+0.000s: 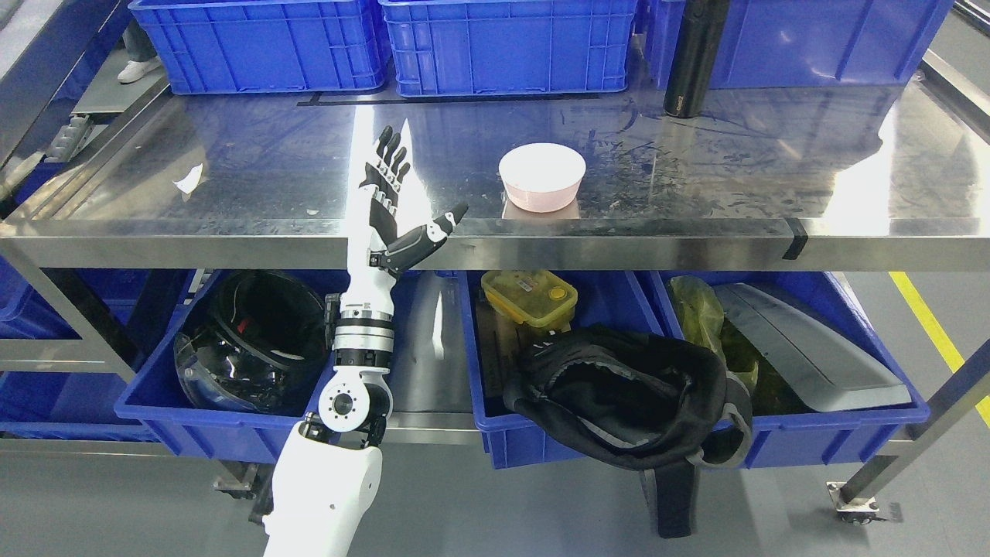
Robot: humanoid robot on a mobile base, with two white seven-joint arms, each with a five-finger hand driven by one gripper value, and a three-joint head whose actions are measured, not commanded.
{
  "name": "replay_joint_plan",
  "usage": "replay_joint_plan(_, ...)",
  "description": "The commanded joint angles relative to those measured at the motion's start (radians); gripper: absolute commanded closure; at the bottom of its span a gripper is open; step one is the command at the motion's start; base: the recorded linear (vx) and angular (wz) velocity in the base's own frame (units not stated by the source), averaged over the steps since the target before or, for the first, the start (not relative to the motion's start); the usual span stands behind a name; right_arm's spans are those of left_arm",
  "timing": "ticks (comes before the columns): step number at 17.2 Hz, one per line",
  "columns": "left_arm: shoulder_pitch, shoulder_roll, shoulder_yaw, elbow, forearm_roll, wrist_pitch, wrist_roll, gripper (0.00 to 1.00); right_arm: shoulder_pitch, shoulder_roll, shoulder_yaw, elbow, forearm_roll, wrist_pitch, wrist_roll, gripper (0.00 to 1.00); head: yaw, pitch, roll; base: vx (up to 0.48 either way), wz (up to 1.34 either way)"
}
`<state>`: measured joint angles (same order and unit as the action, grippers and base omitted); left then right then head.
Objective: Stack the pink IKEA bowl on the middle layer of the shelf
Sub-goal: 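Reach the left hand toward the small pink bowl on the steel shelf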
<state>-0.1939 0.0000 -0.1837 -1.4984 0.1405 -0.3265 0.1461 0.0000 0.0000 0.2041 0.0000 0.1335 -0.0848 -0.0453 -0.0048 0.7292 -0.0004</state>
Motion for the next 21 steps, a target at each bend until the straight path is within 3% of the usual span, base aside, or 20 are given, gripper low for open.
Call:
replay_joint_plan(1,-0.004,0.017,0.02,-0.006,0.001,0.013,-0.043,0.0,0.015,-0.017,0.0,-0.017,0.0,0.0,-0.001,0.0,0.0,0.0,0.0,0.0,0.0)
replay_joint_plan(5,-0.102,0.029,0.068,-0.006,-0.059,0.029,-0.25,0.0,0.015,-0.017,0.0,-0.017,0.0,0.0,-0.001,0.0,0.0,0.0,0.0,0.0,0.0)
replay_joint_plan(8,-0.27,0.074,0.11,0.009,-0.272,0.145,-0.276,0.0,0.015,-0.017,0.0,-0.017,0.0,0.0,-0.001,0.0,0.0,0.0,0.0,0.0,0.0)
replay_joint_plan(10,-0.347,0.086,0.08,0.0,-0.459,0.217,-0.374,0.01,0.015,-0.017,0.0,-0.017,0.0,0.0,-0.001,0.0,0.0,0.0,0.0,0.0,0.0)
replay_joint_plan(12,-0.438,0.104,-0.05,0.0,-0.725,0.365,-0.495,0.02,0.015,-0.017,0.0,-0.017,0.0,0.0,-0.001,0.0,0.0,0.0,0.0,0.0,0.0)
replay_joint_plan(14,-0.52,0.13,-0.19,0.0,-0.882,0.441,-0.618,0.02,0.015,-0.017,0.0,-0.017,0.001,0.0,-0.001,0.0,0.0,0.0,0.0,0.0,0.0)
replay_joint_plan(17,-0.62,0.137,-0.334,0.029,-1.086,0.463,-0.74,0.02,0.015,-0.017,0.0,-0.017,0.001,0.0,-0.001,0.0,0.0,0.0,0.0,0.0,0.0)
replay_joint_plan(21,-0.631,0.132,-0.414,0.096,-1.229,0.463,-0.816,0.01,0.015,-0.017,0.0,-0.017,0.0,0.0,-0.001,0.0,0.0,0.0,0.0,0.0,0.0)
